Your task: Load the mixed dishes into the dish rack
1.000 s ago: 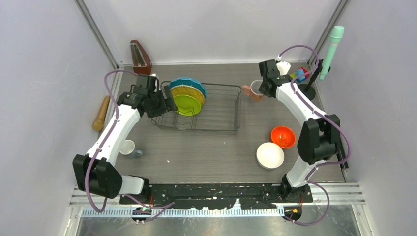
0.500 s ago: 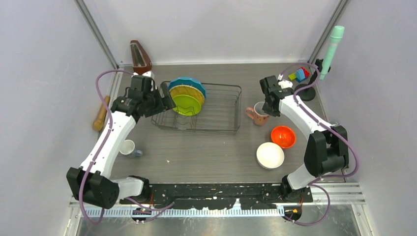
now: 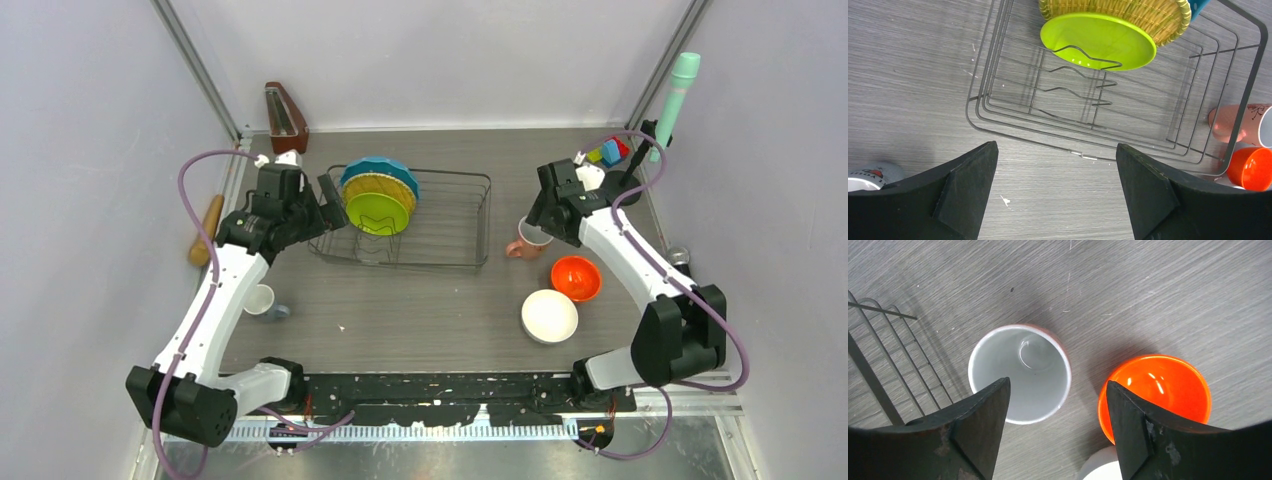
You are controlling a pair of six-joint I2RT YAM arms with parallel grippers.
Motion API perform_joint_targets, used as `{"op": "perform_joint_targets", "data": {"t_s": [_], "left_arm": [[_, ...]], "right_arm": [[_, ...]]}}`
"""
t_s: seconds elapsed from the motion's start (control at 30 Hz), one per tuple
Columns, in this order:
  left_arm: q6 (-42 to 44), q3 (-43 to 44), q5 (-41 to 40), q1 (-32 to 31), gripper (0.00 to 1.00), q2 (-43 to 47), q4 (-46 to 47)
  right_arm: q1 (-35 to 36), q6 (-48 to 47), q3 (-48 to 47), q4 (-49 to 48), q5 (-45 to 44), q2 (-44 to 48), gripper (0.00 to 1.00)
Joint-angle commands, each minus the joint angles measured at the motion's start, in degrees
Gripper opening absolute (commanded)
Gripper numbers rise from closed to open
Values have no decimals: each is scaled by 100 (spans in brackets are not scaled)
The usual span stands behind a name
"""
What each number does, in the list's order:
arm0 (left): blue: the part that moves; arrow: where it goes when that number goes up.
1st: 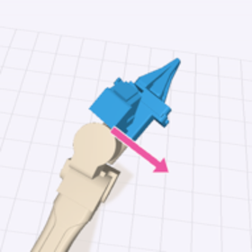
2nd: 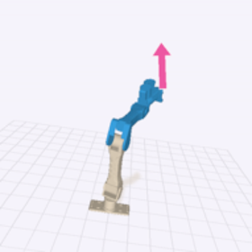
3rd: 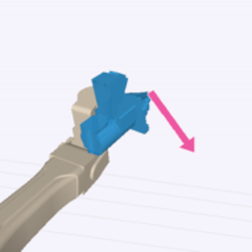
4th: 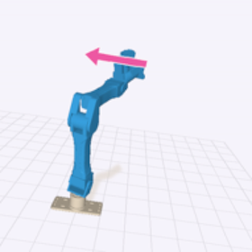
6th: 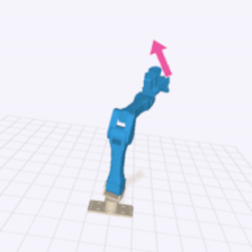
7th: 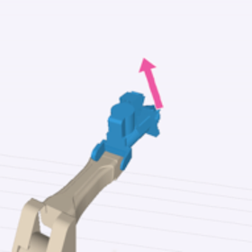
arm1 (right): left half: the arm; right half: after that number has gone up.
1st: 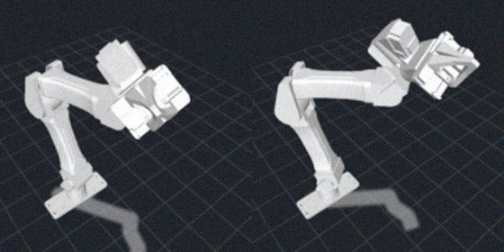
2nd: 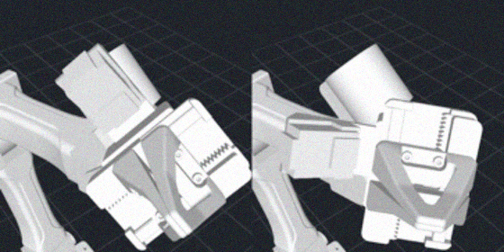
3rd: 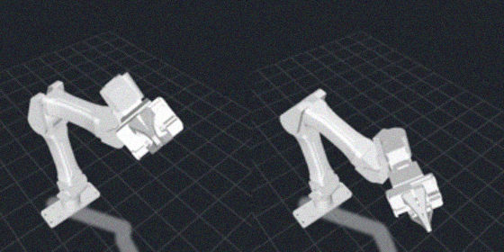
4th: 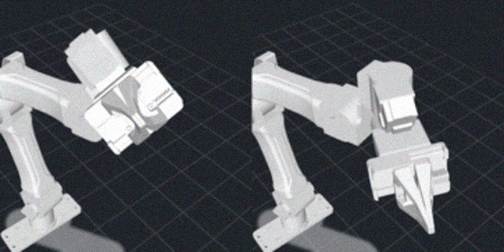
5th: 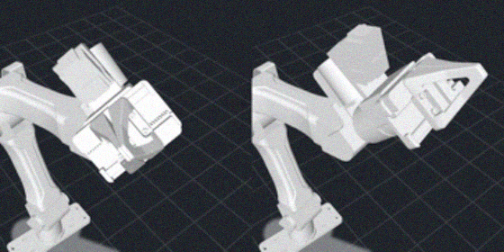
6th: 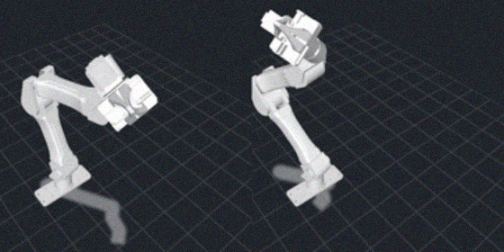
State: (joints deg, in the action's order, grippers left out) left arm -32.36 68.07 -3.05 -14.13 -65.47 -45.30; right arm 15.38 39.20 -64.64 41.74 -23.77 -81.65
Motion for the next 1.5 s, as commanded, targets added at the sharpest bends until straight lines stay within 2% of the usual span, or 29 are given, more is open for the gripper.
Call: {"op": "perform_joint_targets", "data": {"t_s": [0.0,0.13,0.33,0.5,0.63,0.93,1.27,1.37,1.43,1.47], "left_arm": [[96,-53,52,24,91,239,85],[78,-122,140,24,91,310,96],[96,-189,211,23,92,397,127],[163,-208,494,20,92,454,167],[125,-315,535,22,92,533,226],[148,-422,505,24,92,557,130],[149,-476,550,24,93,498,135],[168,-478,549,16,93,481,140],[173,-472,542,20,93,462,140],[172,-472,537,22,93,454,142]], "right_arm": [[-12,9,-297,436,-318,498,77],[-155,148,-297,887,-516,826,76],[-584,486,59,947,-681,1375,72],[-1517,1275,396,1031,164,1203,65],[-1981,1738,571,853,810,981,63],[-2058,2406,627,604,1438,277,60],[-2137,2764,906,32,1219,-233,56],[-2216,2715,928,-72,1155,-302,46],[-2255,2704,960,-71,1158,-327,35],[-2266,2689,979,-52,1157,-318,23]]}}
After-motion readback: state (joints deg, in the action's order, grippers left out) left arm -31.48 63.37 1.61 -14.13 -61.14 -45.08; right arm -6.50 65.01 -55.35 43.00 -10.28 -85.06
